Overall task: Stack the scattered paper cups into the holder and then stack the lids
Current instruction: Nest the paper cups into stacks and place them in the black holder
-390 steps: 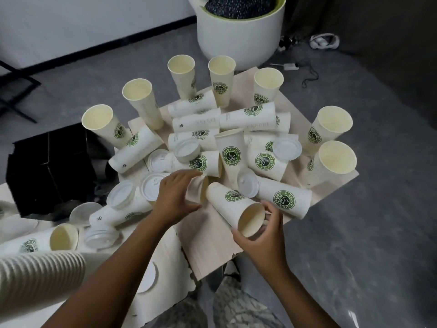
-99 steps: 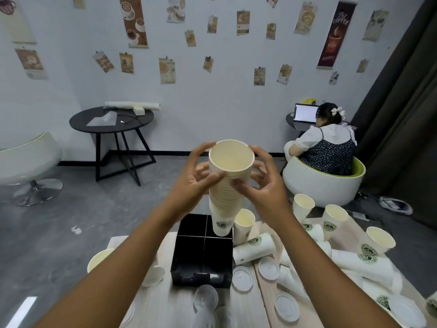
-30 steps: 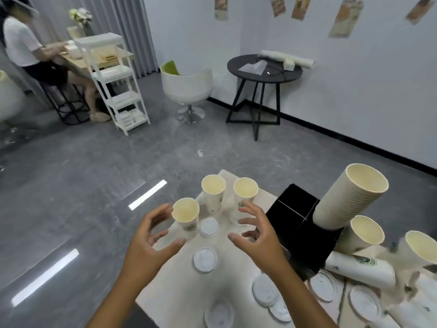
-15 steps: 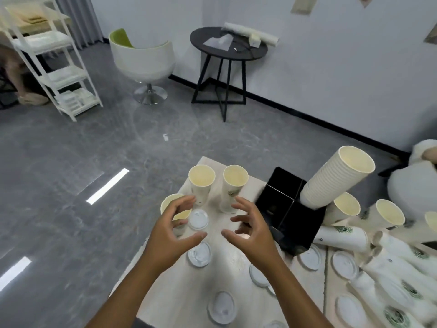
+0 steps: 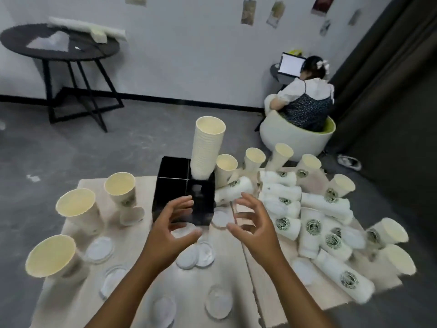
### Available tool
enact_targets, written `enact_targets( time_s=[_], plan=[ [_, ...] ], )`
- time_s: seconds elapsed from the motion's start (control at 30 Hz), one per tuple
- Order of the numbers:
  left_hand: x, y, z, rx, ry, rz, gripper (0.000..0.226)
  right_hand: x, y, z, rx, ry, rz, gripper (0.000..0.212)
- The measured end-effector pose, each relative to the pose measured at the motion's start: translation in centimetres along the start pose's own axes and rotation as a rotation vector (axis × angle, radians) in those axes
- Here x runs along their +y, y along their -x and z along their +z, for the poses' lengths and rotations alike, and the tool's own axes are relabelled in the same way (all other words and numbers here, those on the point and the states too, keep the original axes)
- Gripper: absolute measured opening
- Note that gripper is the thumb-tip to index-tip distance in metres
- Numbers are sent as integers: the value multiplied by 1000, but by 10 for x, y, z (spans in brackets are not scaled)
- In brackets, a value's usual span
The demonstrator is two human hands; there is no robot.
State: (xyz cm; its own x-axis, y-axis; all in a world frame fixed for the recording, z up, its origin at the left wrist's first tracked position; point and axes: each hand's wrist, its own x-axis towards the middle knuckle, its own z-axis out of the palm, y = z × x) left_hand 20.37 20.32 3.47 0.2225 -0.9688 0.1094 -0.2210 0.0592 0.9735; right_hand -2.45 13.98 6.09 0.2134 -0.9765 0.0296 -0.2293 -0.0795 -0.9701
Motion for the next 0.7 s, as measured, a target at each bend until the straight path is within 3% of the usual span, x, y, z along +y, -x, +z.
enact_targets(
  time_s=[0.23,0.7],
  plan=[
    [18,-28,99,-92,21,-15,71,40,-1,-98,128,-43,32,70],
    [41,-116,229,147,24,-110,72,88,-149,-200,-98,41,-21,81]
  ],
)
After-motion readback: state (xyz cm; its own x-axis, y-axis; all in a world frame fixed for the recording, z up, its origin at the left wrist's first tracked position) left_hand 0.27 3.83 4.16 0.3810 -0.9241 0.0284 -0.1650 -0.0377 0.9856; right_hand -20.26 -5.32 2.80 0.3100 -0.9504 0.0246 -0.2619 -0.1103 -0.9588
